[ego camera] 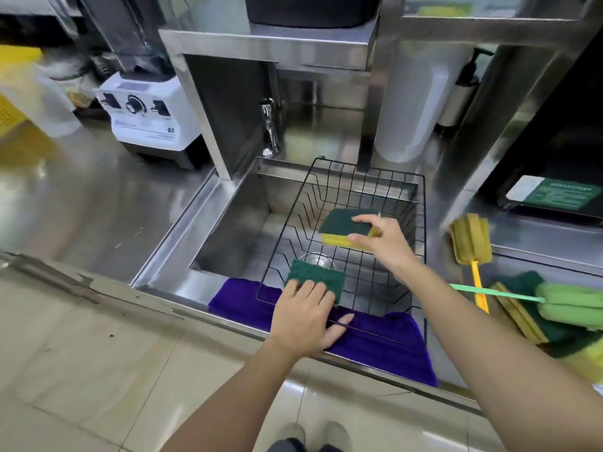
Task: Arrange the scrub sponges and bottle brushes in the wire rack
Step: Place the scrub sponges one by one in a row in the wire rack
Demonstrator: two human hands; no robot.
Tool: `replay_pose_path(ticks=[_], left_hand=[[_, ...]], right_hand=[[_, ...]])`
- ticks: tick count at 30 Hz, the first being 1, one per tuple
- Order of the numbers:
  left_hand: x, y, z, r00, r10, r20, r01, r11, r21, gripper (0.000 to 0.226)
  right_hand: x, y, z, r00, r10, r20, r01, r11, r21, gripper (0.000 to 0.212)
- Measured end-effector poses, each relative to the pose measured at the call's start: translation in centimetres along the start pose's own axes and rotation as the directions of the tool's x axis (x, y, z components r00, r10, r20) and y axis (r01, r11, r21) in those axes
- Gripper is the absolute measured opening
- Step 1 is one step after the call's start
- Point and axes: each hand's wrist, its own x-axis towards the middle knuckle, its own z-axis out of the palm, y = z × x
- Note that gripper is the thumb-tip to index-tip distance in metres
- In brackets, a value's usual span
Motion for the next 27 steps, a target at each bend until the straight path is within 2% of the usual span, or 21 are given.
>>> replay_pose_path(ticks=[3,6,8,11,19,22,27], left_hand=[[-0.1,0.0,0.0,1.0,0.004,0.018,-0.004,1.0,0.003,0.043],[-0.1,-0.1,-0.1,1.0,0.003,0.026,-0.003,1.0,0.004,0.043],[-0.1,-0.1,-0.1,1.0,0.002,0.019,-0.003,1.0,0.008,0.044],[-0.1,-0.1,0.0,1.0,-0.004,0.015,0.004,1.0,0.005,0.045],[-0.1,0.0,-0.1,1.0,-0.01,0.008,0.01,1.0,-0.002,0.045],[0.1,0.0,-0.1,1.0,-0.004,-0.003,0.004,1.0,-0.003,0.045],[0.1,-0.1,-0.2,0.999,-0.005,0.032,0.005,1.0,0.006,0.045]], right_hand=[[0.5,0.2,2.2,0.996,0.061,0.069,-0.066,0.995,0.072,0.036],[1.0,0.3,3.8,0.982,0.147,0.123,-0.173,0.954,0.246,0.037],[1.3,0.6,4.6,0.979,0.151,0.137,-0.185,0.943,0.278,0.038],[1.3,1.1,5.1,0.977,0.157,0.147,-0.182,0.968,0.174,0.036],[1.2,1.8,5.0,0.96,0.164,0.227,-0.187,0.979,0.084,0.042],[1.1,2.1,4.5,0.954,0.164,0.252,-0.178,0.983,0.035,0.028],[1.3,1.2,3.9,0.966,0.122,0.23,-0.062,0.966,-0.253,0.014]])
